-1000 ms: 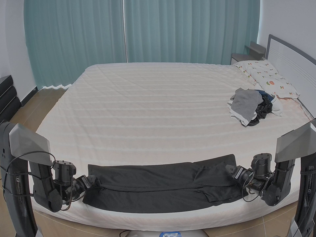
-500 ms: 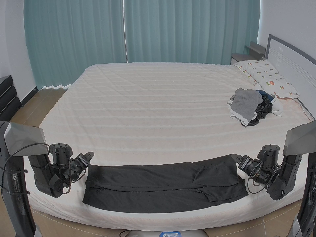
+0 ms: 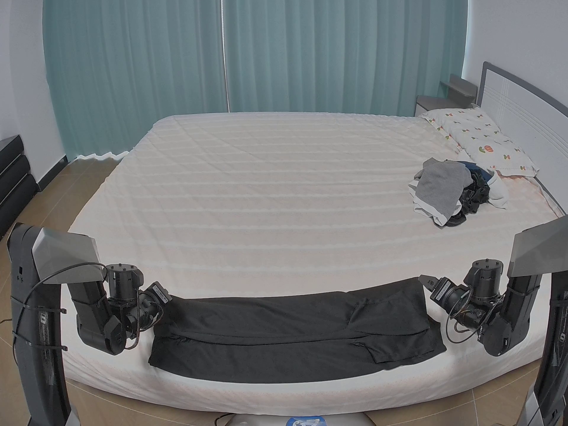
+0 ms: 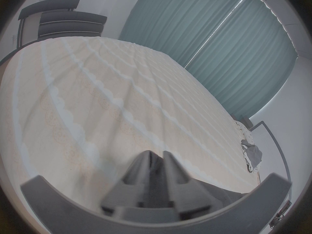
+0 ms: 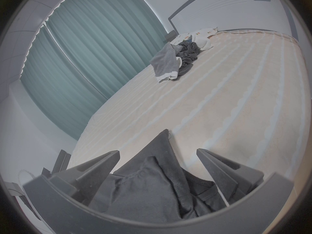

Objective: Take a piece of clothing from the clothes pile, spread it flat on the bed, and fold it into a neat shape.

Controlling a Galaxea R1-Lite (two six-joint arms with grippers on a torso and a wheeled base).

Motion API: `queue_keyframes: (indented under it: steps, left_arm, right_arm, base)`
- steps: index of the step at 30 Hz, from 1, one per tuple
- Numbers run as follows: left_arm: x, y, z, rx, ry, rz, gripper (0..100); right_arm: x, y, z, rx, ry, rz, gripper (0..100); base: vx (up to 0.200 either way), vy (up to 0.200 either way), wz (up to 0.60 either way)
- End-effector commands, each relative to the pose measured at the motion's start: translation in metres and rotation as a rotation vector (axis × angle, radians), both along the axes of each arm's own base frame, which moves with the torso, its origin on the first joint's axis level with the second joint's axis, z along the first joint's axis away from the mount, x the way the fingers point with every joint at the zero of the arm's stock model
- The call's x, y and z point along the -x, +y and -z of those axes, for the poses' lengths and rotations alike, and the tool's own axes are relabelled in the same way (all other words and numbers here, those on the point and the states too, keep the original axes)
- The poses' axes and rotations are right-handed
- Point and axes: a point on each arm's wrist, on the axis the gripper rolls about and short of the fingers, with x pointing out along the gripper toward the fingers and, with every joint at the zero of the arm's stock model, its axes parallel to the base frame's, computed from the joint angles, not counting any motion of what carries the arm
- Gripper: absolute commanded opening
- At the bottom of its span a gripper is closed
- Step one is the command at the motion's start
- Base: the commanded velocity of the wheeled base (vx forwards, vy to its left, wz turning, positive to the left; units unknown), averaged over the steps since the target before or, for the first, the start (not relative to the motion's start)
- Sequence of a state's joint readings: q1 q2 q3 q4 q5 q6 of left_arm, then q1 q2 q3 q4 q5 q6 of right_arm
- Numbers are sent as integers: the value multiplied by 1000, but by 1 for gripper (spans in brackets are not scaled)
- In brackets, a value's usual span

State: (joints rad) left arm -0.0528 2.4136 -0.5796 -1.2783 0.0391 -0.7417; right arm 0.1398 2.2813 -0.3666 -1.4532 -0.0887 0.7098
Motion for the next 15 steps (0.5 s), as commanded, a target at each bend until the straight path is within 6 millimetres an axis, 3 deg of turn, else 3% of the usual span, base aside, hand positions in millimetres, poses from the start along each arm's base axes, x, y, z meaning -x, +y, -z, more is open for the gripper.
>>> queue_keyframes:
  steps: [1, 15]
  left_arm:
    - [-2, 1, 7, 0, 10, -5, 0]
    - [2, 4, 5, 32, 18, -66, 0]
  right_arm:
    - [-1, -4, 7, 1, 19, 12, 100]
    - [-2, -1, 6, -25, 12, 11, 100]
  base:
    - [0, 0, 0]
    - [0, 0, 0]
